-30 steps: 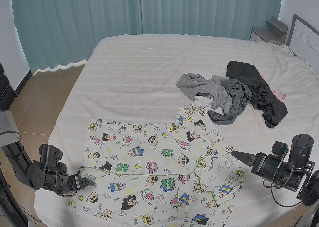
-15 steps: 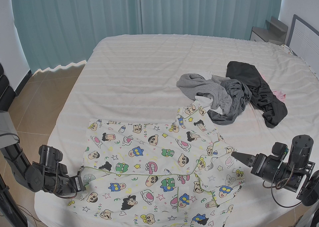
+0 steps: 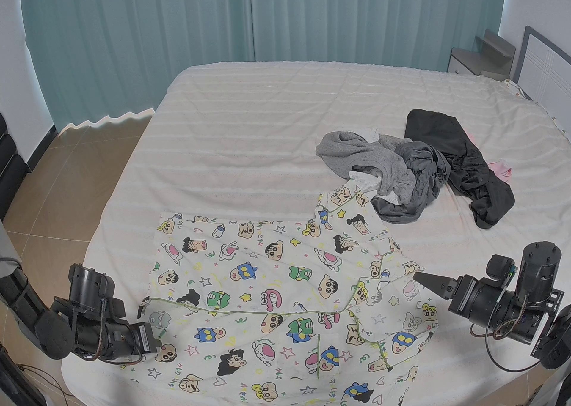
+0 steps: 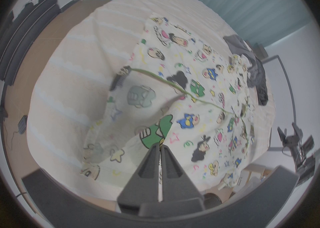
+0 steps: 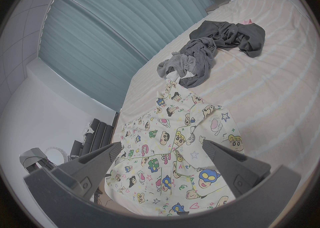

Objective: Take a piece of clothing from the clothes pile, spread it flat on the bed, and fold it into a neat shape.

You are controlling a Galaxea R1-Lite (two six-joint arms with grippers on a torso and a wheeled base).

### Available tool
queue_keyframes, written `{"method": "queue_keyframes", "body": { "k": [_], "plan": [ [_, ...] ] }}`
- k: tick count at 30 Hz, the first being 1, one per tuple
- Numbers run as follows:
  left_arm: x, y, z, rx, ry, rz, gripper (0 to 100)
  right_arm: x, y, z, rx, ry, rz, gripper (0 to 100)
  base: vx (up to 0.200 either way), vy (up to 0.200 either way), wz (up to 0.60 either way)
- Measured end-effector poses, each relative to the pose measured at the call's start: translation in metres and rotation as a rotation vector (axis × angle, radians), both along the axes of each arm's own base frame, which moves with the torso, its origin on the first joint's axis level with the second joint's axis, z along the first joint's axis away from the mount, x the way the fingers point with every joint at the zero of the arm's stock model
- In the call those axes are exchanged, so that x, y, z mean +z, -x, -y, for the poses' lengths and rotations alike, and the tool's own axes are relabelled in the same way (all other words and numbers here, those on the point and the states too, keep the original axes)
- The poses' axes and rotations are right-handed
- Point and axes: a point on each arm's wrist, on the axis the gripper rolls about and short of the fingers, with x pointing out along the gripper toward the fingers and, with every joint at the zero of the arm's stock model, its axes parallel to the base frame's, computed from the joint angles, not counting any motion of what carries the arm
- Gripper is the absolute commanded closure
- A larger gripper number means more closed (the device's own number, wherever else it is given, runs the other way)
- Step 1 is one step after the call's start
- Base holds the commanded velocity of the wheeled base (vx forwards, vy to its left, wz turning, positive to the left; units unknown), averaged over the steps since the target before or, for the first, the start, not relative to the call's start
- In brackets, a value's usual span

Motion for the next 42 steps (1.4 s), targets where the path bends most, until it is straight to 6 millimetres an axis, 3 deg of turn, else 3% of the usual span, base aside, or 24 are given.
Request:
{"method": "queue_keyframes", "body": {
  "k": [10, 21, 27, 33, 34, 42],
  "plan": [
    [-0.005, 0.029, 0.024, -0.166, -0.015, -0.051, 100, 0.001, 0.001, 0.0, -0.001, -0.001, 0.003, 0, 0.0, 0.0, 0.0],
    [-0.007, 0.037, 0.03, -0.197, -0.048, -0.057, 100, 0.001, 0.001, 0.0, 0.003, -0.001, 0.002, 0, 0.0, 0.0, 0.0],
    [0.003, 0.029, 0.02, -0.093, -0.03, 0.006, 100, 0.0, 0.001, -0.001, 0.008, 0.0, 0.001, 0, 0.0, 0.0, 0.0],
    [0.016, 0.011, -0.009, 0.101, 0.013, 0.072, 100, 0.0, 0.001, -0.002, 0.009, 0.001, 0.001, 0, 0.0, 0.0, 0.0],
    [0.018, 0.008, -0.013, 0.123, 0.024, 0.077, 0, 0.0, 0.001, -0.002, 0.009, 0.001, 0.001, 0, 0.0, 0.0, 0.0],
    [0.016, -0.017, -0.045, 0.251, 0.079, 0.08, 0, -0.001, 0.003, -0.001, 0.009, 0.006, -0.005, 0, 0.0, 0.0, 0.0]
  ]
}}
